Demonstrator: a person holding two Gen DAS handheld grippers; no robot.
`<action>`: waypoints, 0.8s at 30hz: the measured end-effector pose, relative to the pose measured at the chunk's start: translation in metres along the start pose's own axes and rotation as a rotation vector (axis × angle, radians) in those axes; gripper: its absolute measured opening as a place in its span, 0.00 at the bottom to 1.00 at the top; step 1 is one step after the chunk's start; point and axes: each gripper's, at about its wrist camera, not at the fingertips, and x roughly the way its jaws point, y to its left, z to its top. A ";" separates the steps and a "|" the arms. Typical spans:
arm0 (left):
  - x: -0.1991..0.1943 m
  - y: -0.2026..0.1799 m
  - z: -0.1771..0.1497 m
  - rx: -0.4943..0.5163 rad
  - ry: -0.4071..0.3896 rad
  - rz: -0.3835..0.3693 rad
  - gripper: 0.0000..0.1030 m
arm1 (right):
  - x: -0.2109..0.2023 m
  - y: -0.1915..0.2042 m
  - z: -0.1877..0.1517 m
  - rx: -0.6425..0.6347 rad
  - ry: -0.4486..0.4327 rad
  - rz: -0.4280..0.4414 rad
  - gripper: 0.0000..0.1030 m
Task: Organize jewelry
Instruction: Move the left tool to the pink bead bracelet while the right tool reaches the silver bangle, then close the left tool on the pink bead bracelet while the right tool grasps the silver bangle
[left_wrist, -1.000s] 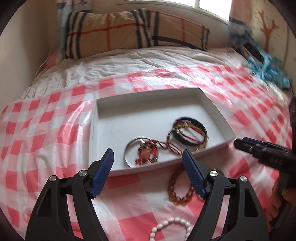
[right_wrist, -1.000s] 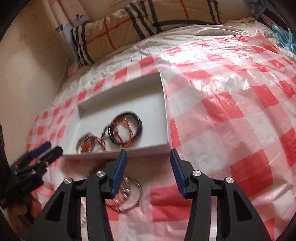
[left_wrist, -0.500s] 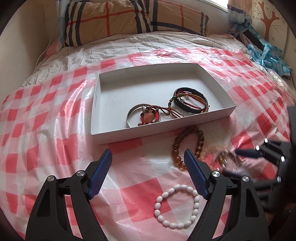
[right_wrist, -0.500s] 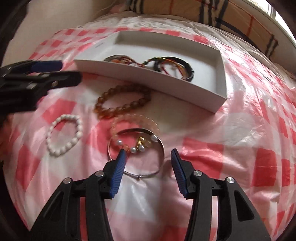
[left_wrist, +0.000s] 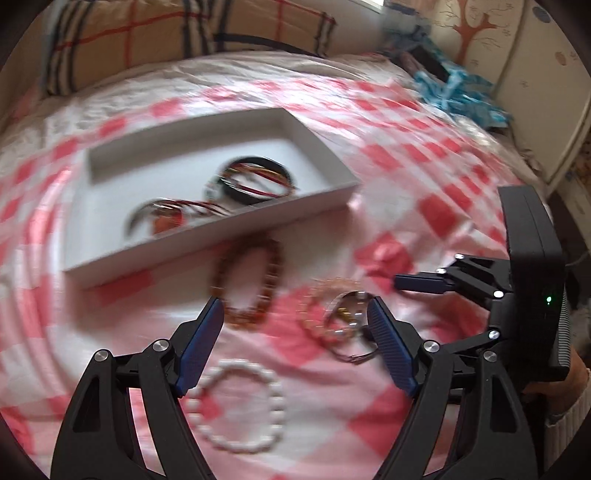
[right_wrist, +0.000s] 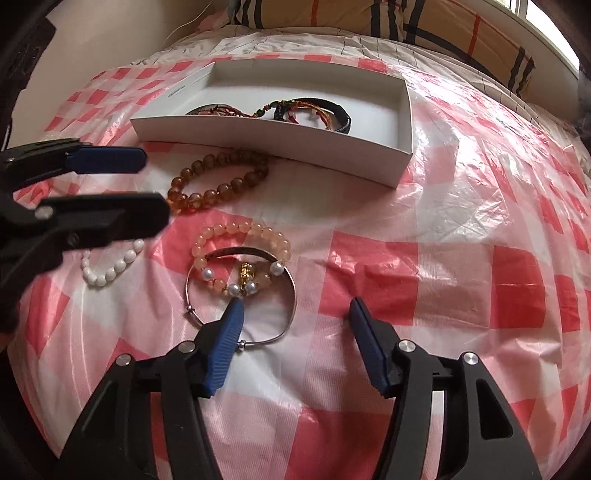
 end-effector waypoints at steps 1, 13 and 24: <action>0.007 -0.005 -0.002 -0.001 0.020 -0.006 0.74 | -0.003 0.000 -0.005 -0.007 0.003 0.012 0.56; 0.041 -0.009 -0.013 -0.099 0.124 -0.036 0.43 | -0.008 0.003 -0.016 -0.039 0.019 0.052 0.57; 0.043 -0.009 -0.013 -0.081 0.179 -0.086 0.15 | -0.005 0.002 -0.016 -0.042 0.024 0.043 0.60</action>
